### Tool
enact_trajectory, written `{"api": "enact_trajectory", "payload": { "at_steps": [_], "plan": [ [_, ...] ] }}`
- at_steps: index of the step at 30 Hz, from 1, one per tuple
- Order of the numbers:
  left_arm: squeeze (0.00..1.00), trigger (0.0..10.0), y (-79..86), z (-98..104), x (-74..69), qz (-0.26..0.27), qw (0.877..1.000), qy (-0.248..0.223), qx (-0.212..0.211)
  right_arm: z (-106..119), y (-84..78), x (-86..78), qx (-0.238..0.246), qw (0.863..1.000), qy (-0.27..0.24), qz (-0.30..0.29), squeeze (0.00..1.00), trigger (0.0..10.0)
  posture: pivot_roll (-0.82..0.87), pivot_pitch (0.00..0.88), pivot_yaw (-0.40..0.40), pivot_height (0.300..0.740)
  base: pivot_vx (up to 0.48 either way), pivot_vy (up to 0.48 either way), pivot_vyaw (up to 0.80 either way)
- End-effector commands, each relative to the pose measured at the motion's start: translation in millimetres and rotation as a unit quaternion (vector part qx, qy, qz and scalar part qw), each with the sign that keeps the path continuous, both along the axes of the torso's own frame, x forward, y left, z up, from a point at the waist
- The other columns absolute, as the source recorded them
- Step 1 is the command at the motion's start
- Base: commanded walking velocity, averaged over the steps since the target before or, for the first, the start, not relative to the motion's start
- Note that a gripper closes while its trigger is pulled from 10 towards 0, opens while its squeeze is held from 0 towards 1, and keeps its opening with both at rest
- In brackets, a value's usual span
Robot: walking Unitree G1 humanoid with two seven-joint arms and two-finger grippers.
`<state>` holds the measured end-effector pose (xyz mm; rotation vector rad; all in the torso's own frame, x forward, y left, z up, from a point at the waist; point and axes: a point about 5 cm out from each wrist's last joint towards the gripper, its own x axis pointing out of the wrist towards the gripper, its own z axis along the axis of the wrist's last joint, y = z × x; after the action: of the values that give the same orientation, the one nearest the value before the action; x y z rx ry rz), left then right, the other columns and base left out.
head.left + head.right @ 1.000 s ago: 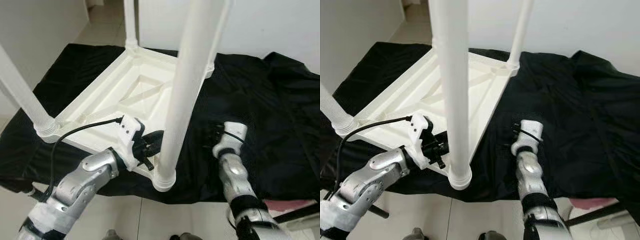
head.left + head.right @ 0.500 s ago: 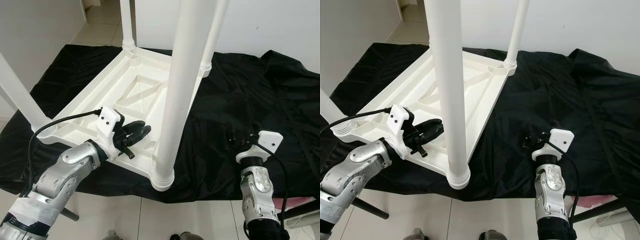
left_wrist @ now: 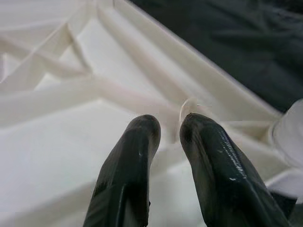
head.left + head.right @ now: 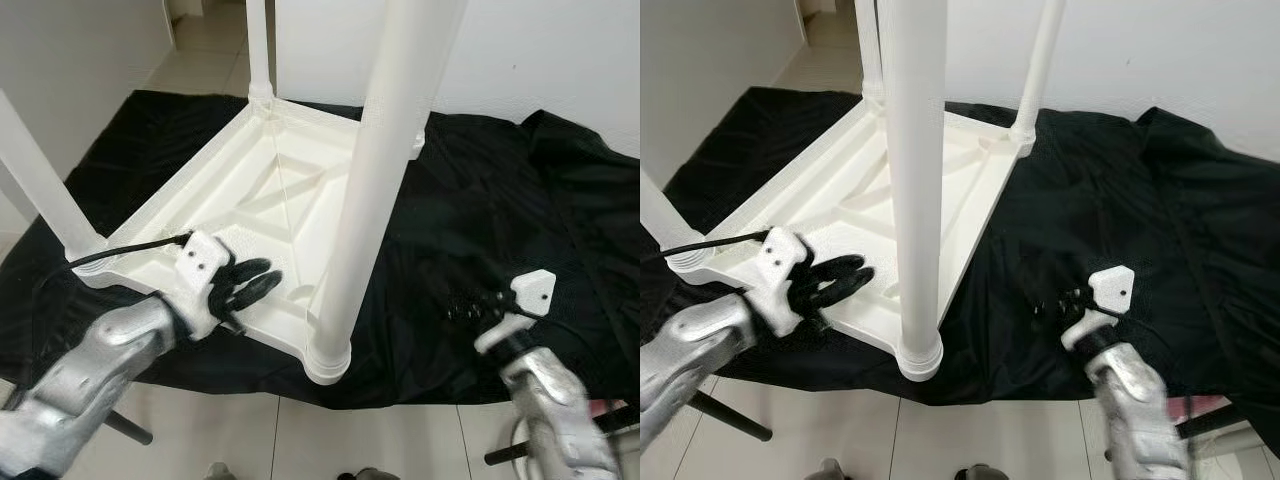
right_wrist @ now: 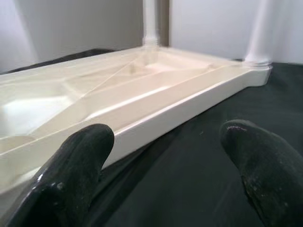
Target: Building children table
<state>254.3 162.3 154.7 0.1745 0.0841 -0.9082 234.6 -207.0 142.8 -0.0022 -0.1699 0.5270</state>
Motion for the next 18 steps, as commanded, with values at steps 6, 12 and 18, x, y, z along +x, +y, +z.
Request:
{"api": "enact_trajectory", "payload": {
  "at_steps": [6, 12, 18],
  "plan": [
    [0.00, 10.0, -11.3, -6, -37.8, -0.276, 0.959, 0.057, 0.024, -4, 3.3, -17.0, -0.048, 0.991, 0.040, 0.121, 0.00, 10.0, -0.02, 0.016, -0.050, 0.740, 0.000, 0.000, 0.00],
    [0.00, 10.0, -12.7, -7, -35.0, -0.289, 0.955, 0.052, 0.036, -5, 2.5, -16.1, -0.052, 0.989, 0.053, 0.131, 0.00, 10.0, -0.02, 0.000, -0.041, 0.740, 0.000, 0.000, 0.00],
    [1.00, 10.0, -12.4, -12, -27.4, -0.278, 0.958, 0.055, 0.048, -7, 4.4, -17.5, -0.058, 0.986, 0.066, 0.143, 0.00, 10.0, -0.02, 0.000, -0.030, 0.740, 0.000, 0.000, 0.00]
  ]
}}
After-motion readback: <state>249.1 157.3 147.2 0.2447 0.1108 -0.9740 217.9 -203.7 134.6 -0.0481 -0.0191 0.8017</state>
